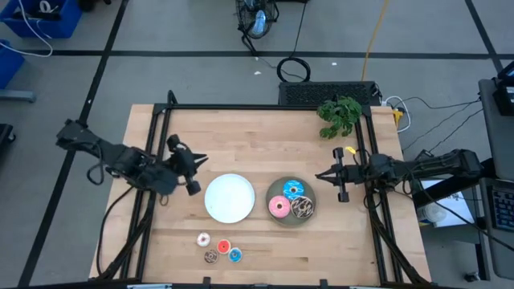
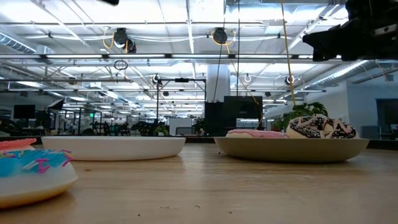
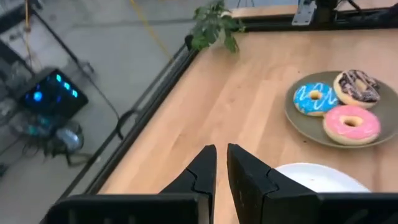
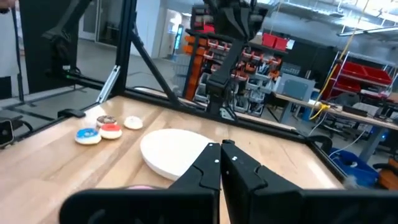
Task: Pick & Place donuts
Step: Put the small white donut on the white plate
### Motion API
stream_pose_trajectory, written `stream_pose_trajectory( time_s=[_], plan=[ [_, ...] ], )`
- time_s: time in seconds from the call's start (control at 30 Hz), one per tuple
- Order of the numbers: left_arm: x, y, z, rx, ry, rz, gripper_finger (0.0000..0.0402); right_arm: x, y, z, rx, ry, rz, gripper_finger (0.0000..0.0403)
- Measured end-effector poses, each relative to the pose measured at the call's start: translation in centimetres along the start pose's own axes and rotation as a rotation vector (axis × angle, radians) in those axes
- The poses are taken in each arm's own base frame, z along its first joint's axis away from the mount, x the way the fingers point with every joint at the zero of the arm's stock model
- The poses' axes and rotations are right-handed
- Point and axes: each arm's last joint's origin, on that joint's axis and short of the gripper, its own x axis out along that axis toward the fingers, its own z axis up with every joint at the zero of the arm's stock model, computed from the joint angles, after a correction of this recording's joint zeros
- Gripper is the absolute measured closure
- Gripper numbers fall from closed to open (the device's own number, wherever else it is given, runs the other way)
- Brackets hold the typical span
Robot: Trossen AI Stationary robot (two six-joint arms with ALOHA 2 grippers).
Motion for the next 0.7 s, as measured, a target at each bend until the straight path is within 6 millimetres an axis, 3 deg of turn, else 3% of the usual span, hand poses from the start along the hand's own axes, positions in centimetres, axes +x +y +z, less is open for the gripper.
stream_pose_trajectory(
  time_s=[0.1, 0.3, 0.5, 0.7],
  plan=[
    [-1.0, -1.0, 2.0, 0.018, 0.059, -0.002, 0.0355, -0.1, 0.0, 0.4, 0.047, -0.044, 0.025, 0.0403],
    [-4.7, -2.1, 5.2, -0.059, 0.002, -0.148, 0.0355, -0.7, 0.1, 2.0, 0.164, -0.158, 0.120, 0.0403],
    [-6.1, -2.9, 4.4, -0.152, 0.117, -0.299, 0.0355, -1.1, 0.1, 2.1, 0.167, -0.161, 0.123, 0.0403],
    [-4.7, -6.0, 3.3, -0.081, 0.248, -0.319, 0.0355, -1.1, 0.1, 2.2, 0.143, -0.175, 0.120, 0.0403]
  ],
)
